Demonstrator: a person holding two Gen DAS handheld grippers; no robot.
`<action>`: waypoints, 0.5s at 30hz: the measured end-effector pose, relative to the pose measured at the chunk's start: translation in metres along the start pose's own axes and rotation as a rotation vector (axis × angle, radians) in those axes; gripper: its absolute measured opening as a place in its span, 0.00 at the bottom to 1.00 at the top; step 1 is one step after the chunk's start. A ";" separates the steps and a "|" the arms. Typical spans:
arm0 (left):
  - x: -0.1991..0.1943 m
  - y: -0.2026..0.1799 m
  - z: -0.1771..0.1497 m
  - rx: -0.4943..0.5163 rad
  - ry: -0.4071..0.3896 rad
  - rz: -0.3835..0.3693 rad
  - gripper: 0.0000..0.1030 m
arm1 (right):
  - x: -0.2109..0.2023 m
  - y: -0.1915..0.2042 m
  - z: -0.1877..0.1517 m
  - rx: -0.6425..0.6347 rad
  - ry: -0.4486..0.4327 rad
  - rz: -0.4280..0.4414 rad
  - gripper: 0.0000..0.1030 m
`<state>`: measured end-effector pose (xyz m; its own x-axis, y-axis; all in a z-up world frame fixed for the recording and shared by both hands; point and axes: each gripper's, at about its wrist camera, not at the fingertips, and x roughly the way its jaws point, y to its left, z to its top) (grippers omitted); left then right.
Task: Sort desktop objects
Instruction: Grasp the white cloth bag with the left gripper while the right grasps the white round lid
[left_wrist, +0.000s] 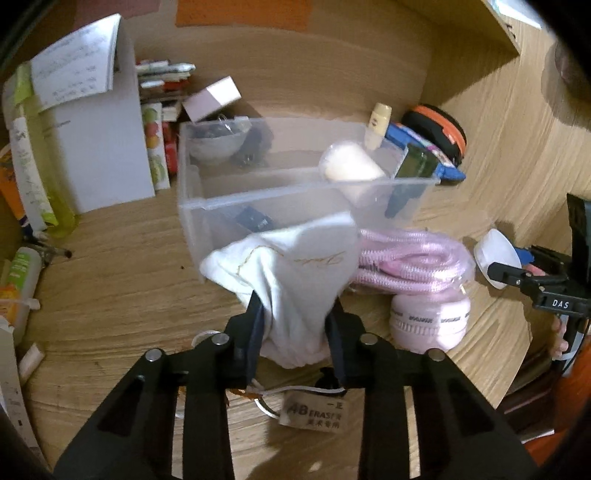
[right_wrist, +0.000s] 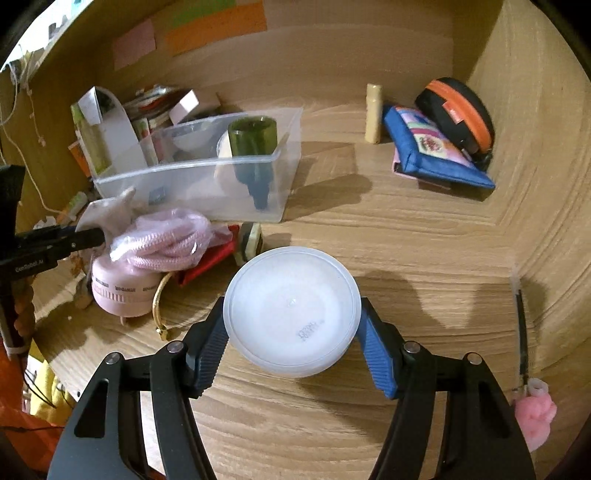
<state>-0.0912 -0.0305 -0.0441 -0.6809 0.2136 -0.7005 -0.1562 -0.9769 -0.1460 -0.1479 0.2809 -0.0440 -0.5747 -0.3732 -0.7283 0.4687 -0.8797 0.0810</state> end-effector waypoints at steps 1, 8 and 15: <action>-0.003 0.000 0.001 0.000 -0.007 0.000 0.28 | -0.003 0.000 0.001 0.000 -0.008 -0.001 0.61; -0.016 0.004 0.004 -0.021 -0.041 0.007 0.21 | -0.014 0.005 0.009 -0.002 -0.049 0.014 0.61; -0.029 0.008 0.013 -0.007 -0.064 -0.005 0.09 | -0.021 0.015 0.020 -0.022 -0.081 0.035 0.61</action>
<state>-0.0816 -0.0450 -0.0158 -0.7244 0.2181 -0.6540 -0.1548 -0.9759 -0.1540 -0.1422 0.2701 -0.0142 -0.6097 -0.4269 -0.6678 0.5036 -0.8593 0.0895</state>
